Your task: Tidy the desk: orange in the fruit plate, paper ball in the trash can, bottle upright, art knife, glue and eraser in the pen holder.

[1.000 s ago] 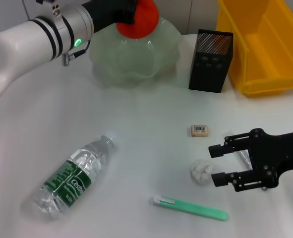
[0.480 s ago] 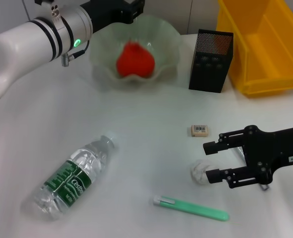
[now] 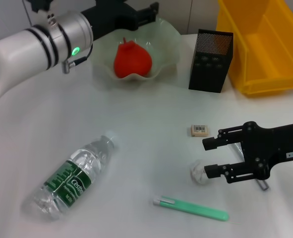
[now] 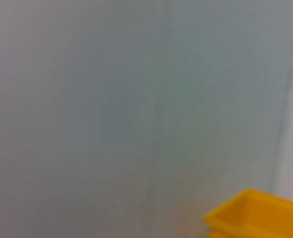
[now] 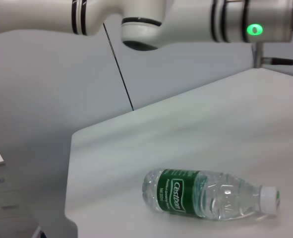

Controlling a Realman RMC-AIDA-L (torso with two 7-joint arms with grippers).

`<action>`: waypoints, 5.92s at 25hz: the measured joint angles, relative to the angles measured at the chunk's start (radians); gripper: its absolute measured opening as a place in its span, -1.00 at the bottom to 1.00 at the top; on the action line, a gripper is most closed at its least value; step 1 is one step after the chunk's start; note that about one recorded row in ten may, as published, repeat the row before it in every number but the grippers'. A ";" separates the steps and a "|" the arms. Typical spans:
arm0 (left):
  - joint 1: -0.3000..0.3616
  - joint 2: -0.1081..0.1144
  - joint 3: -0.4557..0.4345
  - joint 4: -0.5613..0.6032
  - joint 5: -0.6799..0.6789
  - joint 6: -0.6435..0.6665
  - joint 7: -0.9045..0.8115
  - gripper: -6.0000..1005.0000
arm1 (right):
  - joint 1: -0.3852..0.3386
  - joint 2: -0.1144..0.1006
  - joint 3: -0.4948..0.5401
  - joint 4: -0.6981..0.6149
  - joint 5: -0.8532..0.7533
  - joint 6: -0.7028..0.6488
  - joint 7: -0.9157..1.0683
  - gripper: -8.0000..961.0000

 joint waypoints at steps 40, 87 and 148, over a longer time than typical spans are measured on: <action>0.558 0.102 -0.471 0.329 0.777 1.260 -0.245 0.71 | 0.390 -0.002 -0.573 -0.304 -0.489 0.052 0.989 0.37; 0.552 0.094 -0.483 0.318 0.782 1.220 -0.237 0.71 | 0.462 0.006 -0.966 -0.107 -0.409 0.239 1.110 -0.06; 0.543 0.083 -0.519 0.316 0.782 1.216 -0.264 0.70 | 0.241 -0.063 -0.274 -0.161 -0.568 0.871 0.646 0.65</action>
